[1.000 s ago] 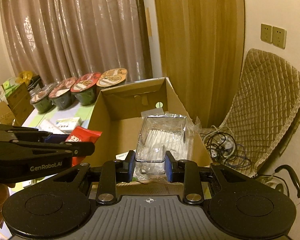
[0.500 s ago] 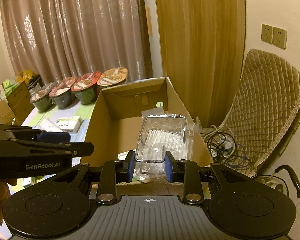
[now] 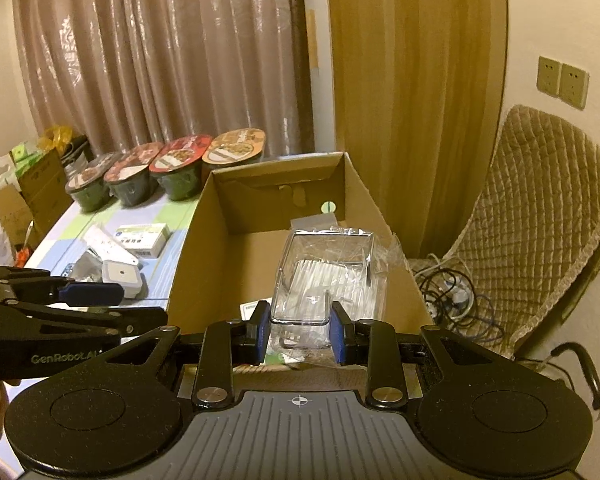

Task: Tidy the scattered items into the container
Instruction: 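Open both grippers to drop the red packet and clear tray into the box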

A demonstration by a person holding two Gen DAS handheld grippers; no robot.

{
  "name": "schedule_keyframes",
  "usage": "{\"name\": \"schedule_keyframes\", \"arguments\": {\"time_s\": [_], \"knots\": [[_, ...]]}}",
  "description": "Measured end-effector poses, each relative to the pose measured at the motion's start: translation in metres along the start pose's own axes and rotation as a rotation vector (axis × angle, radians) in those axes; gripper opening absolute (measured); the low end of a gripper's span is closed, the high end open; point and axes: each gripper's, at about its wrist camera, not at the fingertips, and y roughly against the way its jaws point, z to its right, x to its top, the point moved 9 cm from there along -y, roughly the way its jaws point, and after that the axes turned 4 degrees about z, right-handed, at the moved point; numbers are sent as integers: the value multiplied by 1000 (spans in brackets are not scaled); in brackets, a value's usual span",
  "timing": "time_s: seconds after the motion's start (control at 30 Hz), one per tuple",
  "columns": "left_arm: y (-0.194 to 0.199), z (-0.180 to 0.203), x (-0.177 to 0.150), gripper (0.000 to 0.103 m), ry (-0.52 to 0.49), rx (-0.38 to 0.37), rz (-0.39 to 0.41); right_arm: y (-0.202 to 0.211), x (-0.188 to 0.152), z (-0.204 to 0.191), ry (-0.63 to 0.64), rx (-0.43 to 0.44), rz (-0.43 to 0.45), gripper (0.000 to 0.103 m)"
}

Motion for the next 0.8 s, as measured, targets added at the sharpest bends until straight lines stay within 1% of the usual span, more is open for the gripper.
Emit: {"name": "schedule_keyframes", "arguments": {"time_s": [0.37,0.57,0.8], "knots": [[2,-6,4,49,18,2,8,-16,6,-7,57,-1,5,33],[2,-8,2,51,24,5,5,-22,10,-10,106,1,35,34],[2,-13,-4,51,36,9,-4,-23,10,-10,104,-11,38,34]]}}
